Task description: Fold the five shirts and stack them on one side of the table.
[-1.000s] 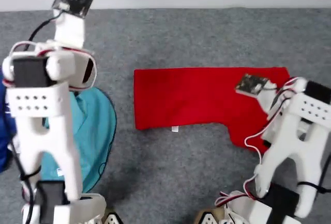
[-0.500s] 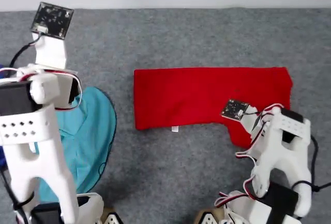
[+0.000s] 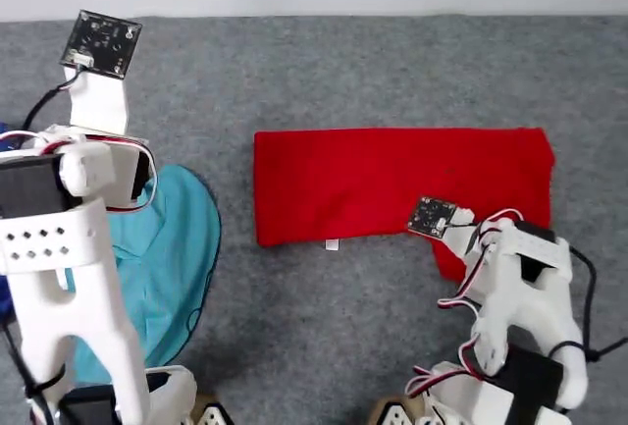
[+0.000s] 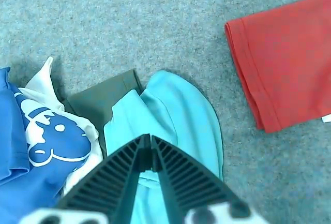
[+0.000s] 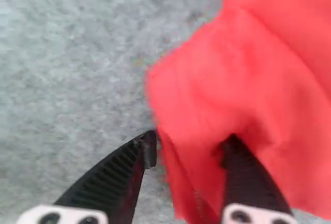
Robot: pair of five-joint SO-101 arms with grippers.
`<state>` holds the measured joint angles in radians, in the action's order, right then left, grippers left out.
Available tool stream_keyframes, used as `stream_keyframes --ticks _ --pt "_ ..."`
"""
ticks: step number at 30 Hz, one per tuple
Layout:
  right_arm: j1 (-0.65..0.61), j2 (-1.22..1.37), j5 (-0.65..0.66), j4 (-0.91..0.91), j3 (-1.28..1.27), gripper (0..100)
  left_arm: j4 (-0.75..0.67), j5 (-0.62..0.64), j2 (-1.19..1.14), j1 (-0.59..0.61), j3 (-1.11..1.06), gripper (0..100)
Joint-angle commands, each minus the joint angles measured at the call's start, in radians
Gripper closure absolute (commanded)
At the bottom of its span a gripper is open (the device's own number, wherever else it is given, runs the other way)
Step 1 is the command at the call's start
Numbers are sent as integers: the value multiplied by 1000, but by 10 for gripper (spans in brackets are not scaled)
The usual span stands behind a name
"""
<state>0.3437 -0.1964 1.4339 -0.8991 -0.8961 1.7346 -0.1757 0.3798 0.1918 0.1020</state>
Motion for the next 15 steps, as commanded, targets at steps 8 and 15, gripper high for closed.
stream_keyframes --ticks 8,15 --pt "-19 -4 6 42 -32 952 17 -3 32 6 4 993" --pt "-19 -18 3 74 -26 987 17 -3 29 6 4 993"
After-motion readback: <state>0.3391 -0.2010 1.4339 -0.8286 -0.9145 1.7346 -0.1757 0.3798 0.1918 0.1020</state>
